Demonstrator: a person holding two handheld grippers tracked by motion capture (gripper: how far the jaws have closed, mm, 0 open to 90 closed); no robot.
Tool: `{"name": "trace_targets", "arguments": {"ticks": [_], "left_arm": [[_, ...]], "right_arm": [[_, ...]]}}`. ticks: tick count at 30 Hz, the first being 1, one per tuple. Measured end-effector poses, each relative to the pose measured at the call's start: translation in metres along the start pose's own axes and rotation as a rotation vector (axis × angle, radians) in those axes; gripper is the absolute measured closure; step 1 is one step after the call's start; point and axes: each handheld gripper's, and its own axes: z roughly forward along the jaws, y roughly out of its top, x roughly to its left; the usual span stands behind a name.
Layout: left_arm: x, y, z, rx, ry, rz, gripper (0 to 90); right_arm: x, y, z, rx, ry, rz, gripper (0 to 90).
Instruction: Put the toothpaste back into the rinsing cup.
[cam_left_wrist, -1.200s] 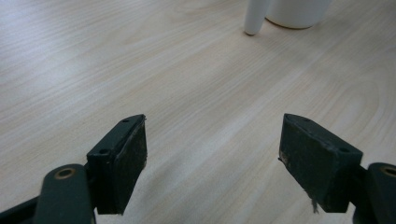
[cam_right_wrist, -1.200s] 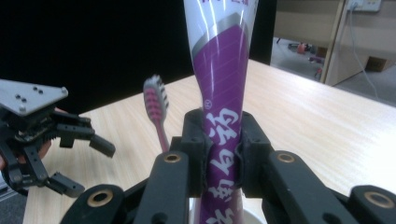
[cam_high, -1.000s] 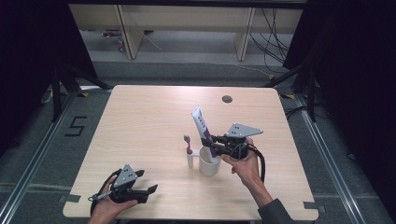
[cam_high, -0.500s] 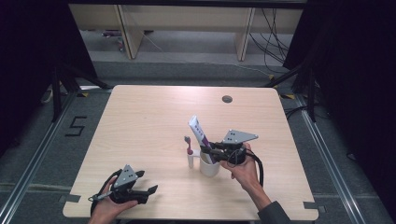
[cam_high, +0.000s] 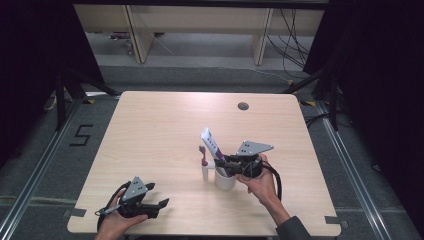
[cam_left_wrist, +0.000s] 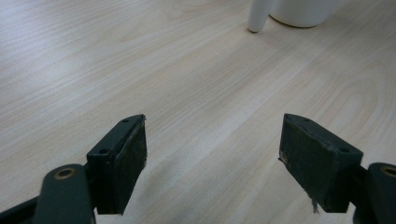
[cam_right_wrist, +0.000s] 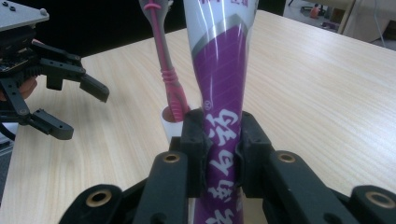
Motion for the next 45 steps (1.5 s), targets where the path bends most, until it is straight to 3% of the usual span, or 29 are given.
{"name": "trace_targets", "arguments": {"ticks": [5,7,12,15,17,20,22,27,36,37,41,42,43,45], "left_arm": [[0.0,0.0,0.0,0.0,0.0,-0.001,22.8],[0.0,0.001,-0.001,-0.001,0.003,0.002,22.8],[0.0,0.0,0.0,-0.009,-0.003,-0.005,22.8],[0.001,0.001,-0.002,0.014,0.004,0.017,22.8],[-0.001,0.0,0.0,-0.011,-0.004,-0.007,22.8],[0.002,0.001,-0.001,0.017,0.007,0.025,22.8],[-0.001,0.0,0.0,-0.008,-0.005,-0.002,22.8],[-0.001,0.0,0.0,-0.002,-0.005,0.003,22.8],[-0.001,0.001,-0.001,-0.003,-0.003,0.006,22.8],[-0.001,0.001,-0.001,-0.003,0.001,0.002,22.8],[-0.001,0.001,-0.001,-0.001,0.0,0.006,22.8],[-0.001,0.001,-0.001,-0.003,0.001,0.003,22.8],[-0.001,0.001,-0.001,0.002,-0.006,0.005,22.8],[-0.001,0.0,0.0,-0.003,-0.009,0.008,22.8]], "right_arm": [[0.002,0.0,-0.002,0.02,0.004,0.002,75.8],[0.001,0.0,-0.002,0.016,-0.01,-0.034,75.7],[0.003,0.0,-0.003,0.07,0.006,-0.021,75.6],[0.003,-0.001,-0.004,0.072,-0.015,-0.037,75.6],[0.003,-0.001,-0.004,0.075,-0.006,-0.033,75.6],[0.003,-0.001,-0.005,0.085,-0.009,-0.032,75.5],[0.003,-0.002,-0.005,0.096,-0.009,-0.033,75.5],[0.005,-0.005,-0.005,0.144,-0.007,-0.034,75.5],[0.006,-0.006,-0.008,0.135,-0.024,-0.025,75.5],[0.004,-0.006,-0.008,0.132,-0.019,-0.043,75.3],[0.007,-0.006,-0.009,0.136,0.001,-0.01,73.0],[0.007,-0.005,-0.01,0.121,-0.01,-0.029,72.1],[0.008,-0.005,-0.01,0.122,-0.009,-0.012,71.4],[0.008,-0.003,-0.013,0.111,-0.009,-0.023,69.7]]}}
